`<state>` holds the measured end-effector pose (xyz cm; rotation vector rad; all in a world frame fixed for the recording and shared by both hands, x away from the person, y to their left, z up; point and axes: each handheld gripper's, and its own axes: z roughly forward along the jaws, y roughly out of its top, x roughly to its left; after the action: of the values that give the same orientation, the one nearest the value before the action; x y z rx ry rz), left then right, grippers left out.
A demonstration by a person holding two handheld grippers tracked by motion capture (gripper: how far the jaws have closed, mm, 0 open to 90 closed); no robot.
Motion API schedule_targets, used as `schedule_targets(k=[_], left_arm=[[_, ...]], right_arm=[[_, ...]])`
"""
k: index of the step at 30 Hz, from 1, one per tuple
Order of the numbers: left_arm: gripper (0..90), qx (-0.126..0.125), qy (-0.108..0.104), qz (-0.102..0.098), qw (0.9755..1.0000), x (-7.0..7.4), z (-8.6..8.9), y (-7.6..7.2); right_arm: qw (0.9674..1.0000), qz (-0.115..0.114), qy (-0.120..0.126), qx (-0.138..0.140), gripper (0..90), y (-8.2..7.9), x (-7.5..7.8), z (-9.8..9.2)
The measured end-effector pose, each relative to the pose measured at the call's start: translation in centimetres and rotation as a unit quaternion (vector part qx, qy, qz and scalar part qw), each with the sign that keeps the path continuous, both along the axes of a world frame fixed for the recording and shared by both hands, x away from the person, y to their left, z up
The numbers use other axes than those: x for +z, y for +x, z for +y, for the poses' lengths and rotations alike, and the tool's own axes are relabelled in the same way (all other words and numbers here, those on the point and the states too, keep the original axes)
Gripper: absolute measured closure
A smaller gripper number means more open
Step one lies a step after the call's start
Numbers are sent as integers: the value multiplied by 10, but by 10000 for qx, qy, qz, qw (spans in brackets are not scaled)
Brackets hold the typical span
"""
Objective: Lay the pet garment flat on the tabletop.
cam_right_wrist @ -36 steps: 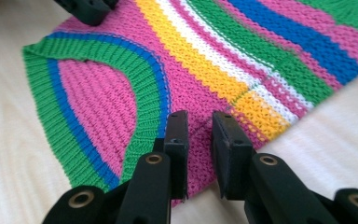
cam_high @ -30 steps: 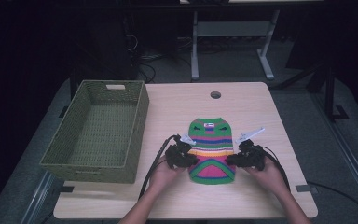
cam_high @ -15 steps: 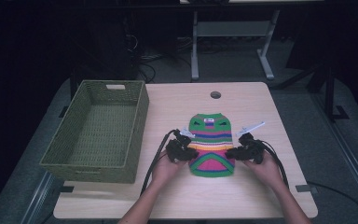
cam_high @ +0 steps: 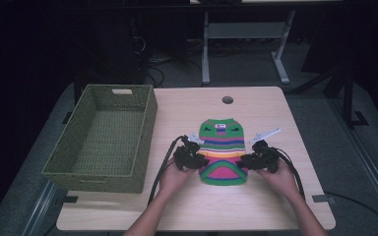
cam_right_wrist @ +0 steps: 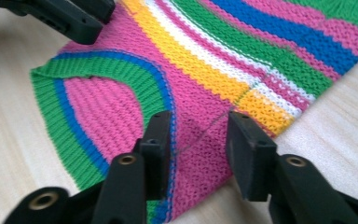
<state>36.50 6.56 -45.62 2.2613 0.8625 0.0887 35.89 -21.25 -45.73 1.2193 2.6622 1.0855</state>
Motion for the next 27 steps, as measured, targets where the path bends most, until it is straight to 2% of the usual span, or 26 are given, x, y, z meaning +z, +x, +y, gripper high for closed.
schedule_targets(k=[5,10,14,18,27], left_arm=[[625,-13,-106,24,9999,3,4,-1],[554,-7,-237,86,9997,5,5,-3],[474,115,-347,65,9993,6,7,-7],[425,73,-290,19,9996,7,12,-11],[352,69,-354,14,9993,11,20,-21]], right_arm=[[9999,8,143,-27,521,-2,4,-5],[9999,31,119,29,458,-3,5,-8],[9998,40,107,163,407,-6,5,-8],[9998,15,112,169,383,-9,7,-10],[9998,-112,86,146,362,-18,14,-18]])
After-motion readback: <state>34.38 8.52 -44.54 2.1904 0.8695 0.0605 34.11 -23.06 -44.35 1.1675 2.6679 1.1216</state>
